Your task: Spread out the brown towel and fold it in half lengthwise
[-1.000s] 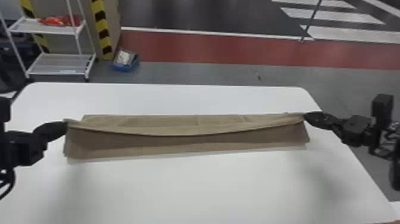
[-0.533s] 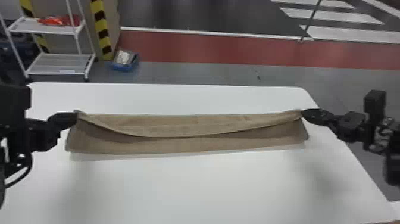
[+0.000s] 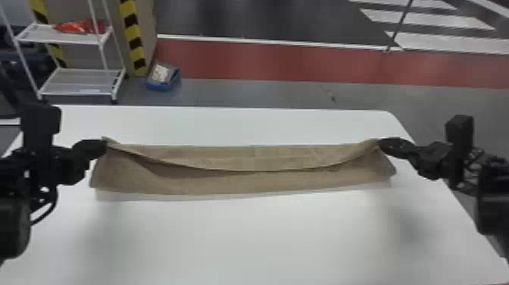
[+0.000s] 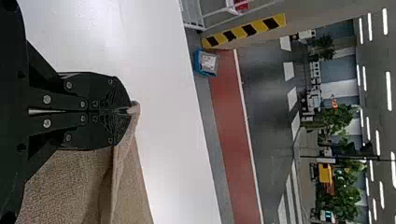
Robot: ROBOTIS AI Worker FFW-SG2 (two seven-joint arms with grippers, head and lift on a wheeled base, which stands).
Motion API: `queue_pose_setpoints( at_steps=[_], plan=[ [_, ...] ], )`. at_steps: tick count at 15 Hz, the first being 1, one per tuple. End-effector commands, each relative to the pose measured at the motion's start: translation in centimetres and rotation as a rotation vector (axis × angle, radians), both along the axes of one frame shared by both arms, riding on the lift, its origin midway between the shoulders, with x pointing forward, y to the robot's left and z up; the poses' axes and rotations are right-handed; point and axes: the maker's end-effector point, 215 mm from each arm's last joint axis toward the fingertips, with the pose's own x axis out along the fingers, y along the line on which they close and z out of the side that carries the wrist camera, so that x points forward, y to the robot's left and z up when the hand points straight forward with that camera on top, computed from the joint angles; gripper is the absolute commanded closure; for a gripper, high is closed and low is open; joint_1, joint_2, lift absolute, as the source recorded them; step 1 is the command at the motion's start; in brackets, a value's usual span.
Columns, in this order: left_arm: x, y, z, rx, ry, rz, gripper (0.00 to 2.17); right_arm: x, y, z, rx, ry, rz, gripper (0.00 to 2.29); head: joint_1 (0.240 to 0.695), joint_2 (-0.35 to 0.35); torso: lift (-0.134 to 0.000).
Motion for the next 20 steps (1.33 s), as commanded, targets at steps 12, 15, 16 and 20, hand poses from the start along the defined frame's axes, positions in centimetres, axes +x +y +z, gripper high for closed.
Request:
queue_pose_setpoints(
  at_steps=[12,15,16,20],
  plan=[
    [-0.8,1.0,-1.9,0.064,0.024,0.028,1.41,2.3,2.6,-1.8,0.002,-0.020,-0.082,0.89,0.695,-0.100,-0.125],
    [-0.9,1.3,-2.0,0.068,0.027,0.031,1.42,3.0,0.9,-1.5,0.028,-0.021,-0.155,1.00,0.695,-0.094,-0.125],
    [-0.9,1.3,-1.9,0.068,0.028,0.033,1.42,3.1,0.6,-1.7,0.029,-0.017,-0.174,1.00,0.695,-0.096,-0.125],
    [-0.6,1.0,-1.8,0.068,0.027,0.039,1.11,2.5,-0.8,-0.8,0.060,-0.054,-0.195,0.98,0.695,-0.109,-0.125]
  ],
)
